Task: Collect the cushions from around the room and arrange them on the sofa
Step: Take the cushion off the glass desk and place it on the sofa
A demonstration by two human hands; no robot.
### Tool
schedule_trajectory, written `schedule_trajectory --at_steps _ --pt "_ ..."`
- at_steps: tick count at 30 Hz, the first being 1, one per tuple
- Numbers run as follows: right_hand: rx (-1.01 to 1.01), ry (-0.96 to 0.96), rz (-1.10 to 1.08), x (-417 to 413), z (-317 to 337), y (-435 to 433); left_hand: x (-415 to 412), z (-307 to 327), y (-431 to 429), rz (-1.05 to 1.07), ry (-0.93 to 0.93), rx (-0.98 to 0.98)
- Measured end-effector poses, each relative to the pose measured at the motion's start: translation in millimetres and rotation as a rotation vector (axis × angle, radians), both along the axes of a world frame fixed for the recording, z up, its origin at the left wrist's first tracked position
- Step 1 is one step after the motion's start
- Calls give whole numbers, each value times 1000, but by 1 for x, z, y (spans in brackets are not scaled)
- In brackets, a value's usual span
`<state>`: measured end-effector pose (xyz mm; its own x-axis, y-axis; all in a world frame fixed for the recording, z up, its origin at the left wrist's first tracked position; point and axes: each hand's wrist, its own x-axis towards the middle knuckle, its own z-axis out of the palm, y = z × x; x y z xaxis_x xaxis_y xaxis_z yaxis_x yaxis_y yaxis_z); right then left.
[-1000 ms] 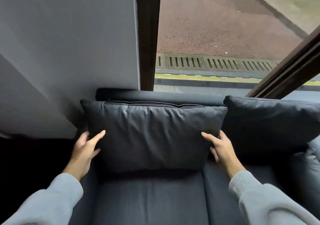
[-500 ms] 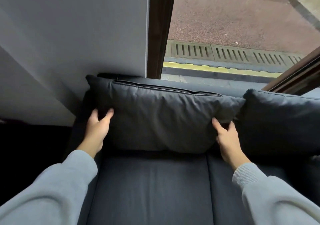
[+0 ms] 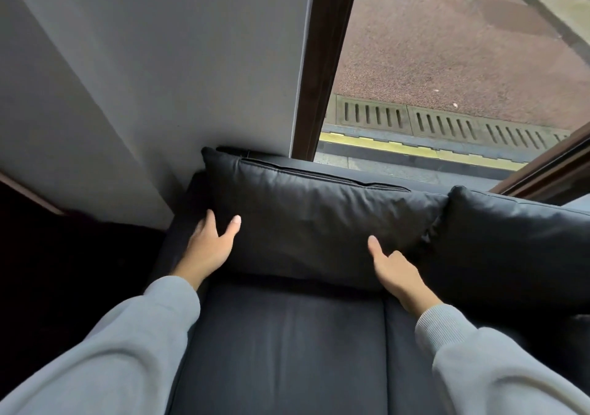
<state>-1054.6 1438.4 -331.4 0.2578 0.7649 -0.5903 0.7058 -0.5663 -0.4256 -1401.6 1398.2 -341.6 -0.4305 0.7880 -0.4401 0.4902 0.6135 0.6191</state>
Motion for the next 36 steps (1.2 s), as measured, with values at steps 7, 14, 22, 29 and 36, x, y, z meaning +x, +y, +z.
schedule_trajectory --at_steps 7,14,22,29,36 --pt "263 -227 632 -40 83 -46 28 75 -58 -350 475 -33" --pt "389 -302 879 -65 178 -127 61 182 -181 -283 579 -30" --pt "463 -278 1185 -120 308 -290 61 319 -407 -72 678 -120" --pt "580 -211 1483 -223 421 -463 18 424 -642 318 652 -194" --pt "670 -39 1823 -339 493 -698 -9 479 -907 770 578 -261"
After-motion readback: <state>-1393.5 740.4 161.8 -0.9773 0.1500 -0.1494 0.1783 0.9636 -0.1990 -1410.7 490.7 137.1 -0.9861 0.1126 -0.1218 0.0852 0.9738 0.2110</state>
